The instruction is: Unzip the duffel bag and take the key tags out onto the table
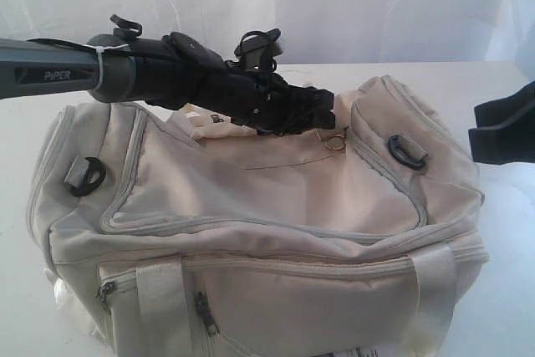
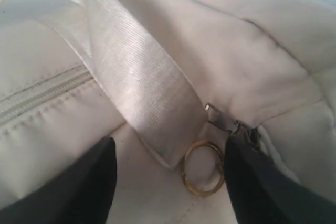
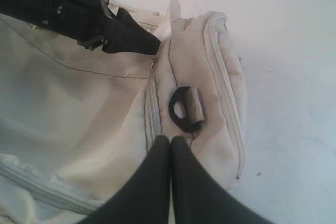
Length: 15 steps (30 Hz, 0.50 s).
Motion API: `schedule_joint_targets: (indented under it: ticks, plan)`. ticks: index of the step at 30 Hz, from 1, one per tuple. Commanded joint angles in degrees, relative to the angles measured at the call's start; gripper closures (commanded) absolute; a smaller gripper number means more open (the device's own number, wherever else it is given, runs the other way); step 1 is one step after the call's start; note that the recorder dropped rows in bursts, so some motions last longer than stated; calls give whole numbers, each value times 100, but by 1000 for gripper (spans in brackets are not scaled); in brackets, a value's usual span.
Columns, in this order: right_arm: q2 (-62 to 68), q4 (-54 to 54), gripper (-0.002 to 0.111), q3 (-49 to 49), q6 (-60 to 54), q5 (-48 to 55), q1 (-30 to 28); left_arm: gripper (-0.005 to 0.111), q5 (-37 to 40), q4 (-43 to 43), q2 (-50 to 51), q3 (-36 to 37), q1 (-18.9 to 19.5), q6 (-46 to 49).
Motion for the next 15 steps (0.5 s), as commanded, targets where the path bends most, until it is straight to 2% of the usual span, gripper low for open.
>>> schedule_joint_targets:
  ticks: [1,6,9,13,15]
  plan:
    - [-26,12,108,23,31,11,-22,44,252,-846,96,-135,-41,743]
    - [-26,12,108,23,31,-2,-22,44,259,-1214,408,-430,-111,911]
    - [-26,27,108,23,31,9,-22,52,148,-1293,506,-434,-137,911]
    - [-26,33,108,23,42,9,-22,105,133,-1272,461,-434,-137,911]
    - [-26,33,108,23,42,9,-22,107,248,-1259,296,-434,-137,1025]
